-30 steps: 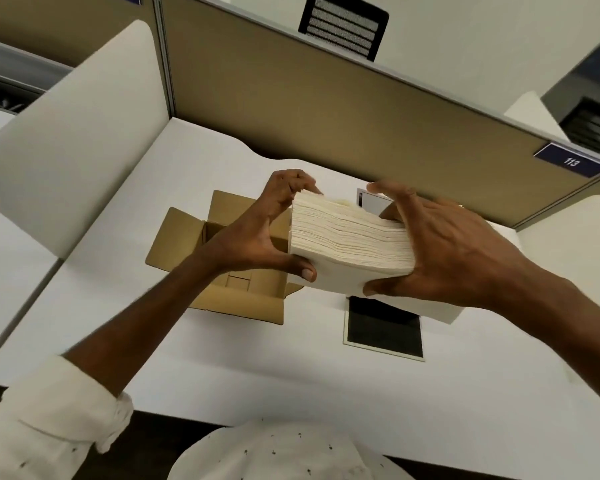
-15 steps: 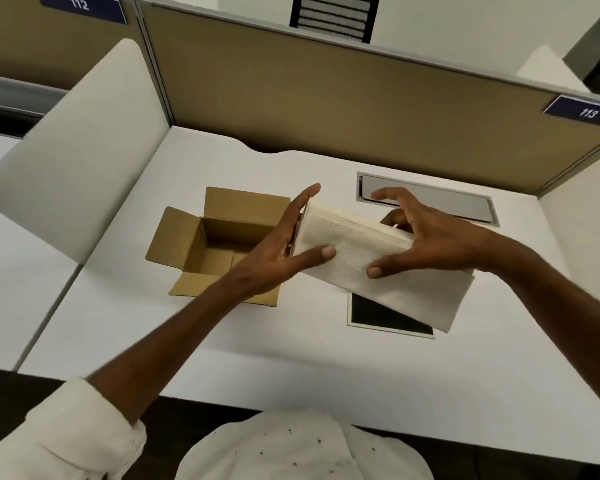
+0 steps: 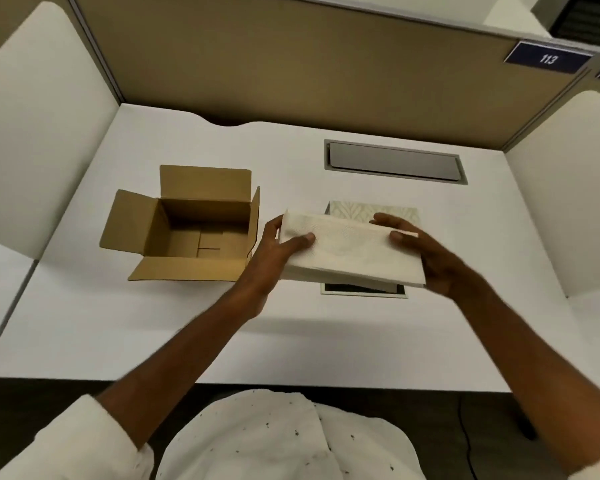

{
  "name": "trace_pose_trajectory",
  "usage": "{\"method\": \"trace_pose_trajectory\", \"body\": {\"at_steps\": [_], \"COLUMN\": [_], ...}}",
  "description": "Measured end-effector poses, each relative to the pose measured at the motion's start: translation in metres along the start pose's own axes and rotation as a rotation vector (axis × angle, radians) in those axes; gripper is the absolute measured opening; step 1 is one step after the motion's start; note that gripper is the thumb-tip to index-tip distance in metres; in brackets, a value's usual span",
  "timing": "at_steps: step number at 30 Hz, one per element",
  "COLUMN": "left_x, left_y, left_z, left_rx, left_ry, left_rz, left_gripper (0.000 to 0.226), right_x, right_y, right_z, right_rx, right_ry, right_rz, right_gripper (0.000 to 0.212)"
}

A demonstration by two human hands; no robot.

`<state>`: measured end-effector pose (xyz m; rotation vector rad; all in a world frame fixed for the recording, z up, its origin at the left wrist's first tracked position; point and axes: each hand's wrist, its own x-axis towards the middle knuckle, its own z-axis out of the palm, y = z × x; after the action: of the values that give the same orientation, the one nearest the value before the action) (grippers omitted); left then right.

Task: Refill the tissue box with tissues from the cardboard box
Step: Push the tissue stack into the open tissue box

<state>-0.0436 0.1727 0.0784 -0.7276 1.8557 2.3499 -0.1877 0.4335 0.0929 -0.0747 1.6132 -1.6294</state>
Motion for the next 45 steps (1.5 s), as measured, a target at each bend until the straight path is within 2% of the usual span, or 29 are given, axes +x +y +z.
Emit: {"method": "trace_pose_trajectory", "body": {"at_steps": [3, 5, 8, 11, 15, 19, 26, 28, 32, 34, 36, 38, 45], "left_x": [0.001, 0.0, 0.001, 0.006, 0.017, 0.037, 0.087, 0.104, 0.124, 0.127, 0.129, 0.131, 0.136], "left_y": [-0.015, -0.028, -0.05, -0.065, -0.075, -0.088, -0.099, -0.101, -0.105, -0.107, -0.111, -0.114, -0.115], "left_z": [0.0, -0.001, 0.0, 0.0, 0.011, 0.047, 0.113, 0.124, 0.134, 0.137, 0.138, 0.138, 0.135], "left_rx": [0.027, 0.045, 0.107, 0.185, 0.2, 0.199, -0.03, -0.026, -0.043, -0.044, -0.041, -0.024, 0.076], "left_ry": [-0.013, -0.024, -0.036, -0.061, -0.076, -0.042, 0.128, 0.143, 0.152, 0.161, 0.171, 0.183, 0.192], "left_rz": [-0.083, -0.158, -0.26, -0.323, -0.365, -0.385, -0.413, -0.405, -0.406, -0.409, -0.409, -0.408, -0.378], "left_gripper": [0.082, 0.077, 0.071, 0.072, 0.078, 0.09, 0.079, 0.073, 0.035, 0.041, 0.05, 0.05, 0.054], "right_x": [-0.004, -0.005, -0.009, -0.014, -0.016, -0.008, 0.028, 0.04, 0.06, 0.067, 0.071, 0.074, 0.083], "right_y": [0.051, 0.081, 0.117, 0.143, 0.146, 0.13, 0.099, 0.097, 0.104, 0.112, 0.118, 0.121, 0.124], "right_z": [0.009, 0.017, 0.025, 0.016, -0.004, -0.038, -0.095, -0.108, -0.119, -0.122, -0.125, -0.128, -0.128], "right_rx": [0.31, 0.424, 0.391, 0.38, 0.349, 0.281, 0.127, 0.134, 0.131, 0.113, 0.076, 0.057, -0.014], "right_ry": [0.103, 0.147, 0.181, 0.189, 0.219, 0.21, 0.25, 0.268, 0.297, 0.327, 0.343, 0.342, 0.327], "right_rz": [0.044, 0.09, 0.244, 0.319, 0.305, 0.264, 0.209, 0.2, 0.151, 0.13, 0.124, 0.123, 0.08], "right_gripper": [0.067, 0.067, 0.047, 0.061, 0.066, 0.047, 0.028, 0.03, 0.027, 0.03, 0.044, 0.051, 0.056]}}
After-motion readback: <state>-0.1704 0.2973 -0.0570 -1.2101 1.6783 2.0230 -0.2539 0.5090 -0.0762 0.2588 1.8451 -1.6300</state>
